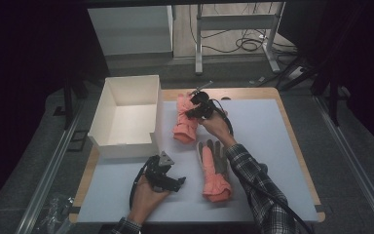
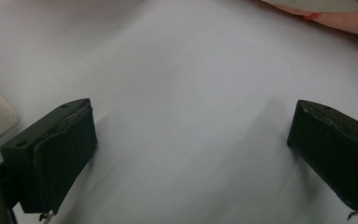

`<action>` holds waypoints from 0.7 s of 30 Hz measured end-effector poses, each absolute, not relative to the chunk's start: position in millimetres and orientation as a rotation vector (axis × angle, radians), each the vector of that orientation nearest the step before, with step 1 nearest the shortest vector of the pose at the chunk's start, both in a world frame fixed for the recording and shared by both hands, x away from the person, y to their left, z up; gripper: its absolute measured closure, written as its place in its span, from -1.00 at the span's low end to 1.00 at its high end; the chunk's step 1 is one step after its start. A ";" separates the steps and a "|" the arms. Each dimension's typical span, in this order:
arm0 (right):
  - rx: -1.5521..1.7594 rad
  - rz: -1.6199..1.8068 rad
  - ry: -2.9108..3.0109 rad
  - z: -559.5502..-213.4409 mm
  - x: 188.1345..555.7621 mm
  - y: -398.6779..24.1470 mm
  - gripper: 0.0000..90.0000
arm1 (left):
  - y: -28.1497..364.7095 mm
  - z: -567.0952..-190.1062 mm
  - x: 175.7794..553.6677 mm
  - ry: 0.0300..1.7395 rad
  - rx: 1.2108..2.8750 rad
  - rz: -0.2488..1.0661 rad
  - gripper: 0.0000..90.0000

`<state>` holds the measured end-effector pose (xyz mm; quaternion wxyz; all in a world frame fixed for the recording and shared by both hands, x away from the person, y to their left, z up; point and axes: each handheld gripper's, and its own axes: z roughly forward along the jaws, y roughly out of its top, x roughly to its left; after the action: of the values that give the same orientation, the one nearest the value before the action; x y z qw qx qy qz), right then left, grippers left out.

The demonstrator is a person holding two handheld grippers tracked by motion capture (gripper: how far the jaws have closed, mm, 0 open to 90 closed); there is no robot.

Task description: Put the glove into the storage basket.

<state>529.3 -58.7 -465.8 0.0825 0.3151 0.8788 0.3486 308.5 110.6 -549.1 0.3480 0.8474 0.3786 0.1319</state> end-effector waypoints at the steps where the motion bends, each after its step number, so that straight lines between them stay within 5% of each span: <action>1: 0.939 1.051 2.626 -463.2 527.5 -59.6 0.88 | 110.6 -549.1 308.5 0.981 2.198 0.342 -0.97; 21: 0.842 1.175 2.689 -426.8 479.4 -86.6 0.88 | 110.8 -549.2 308.5 0.980 2.199 0.344 -0.97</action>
<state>479.4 -86.6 -426.8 0.0445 0.2756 0.8799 0.3844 308.5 110.8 -549.2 0.3476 0.8479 0.3777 0.1326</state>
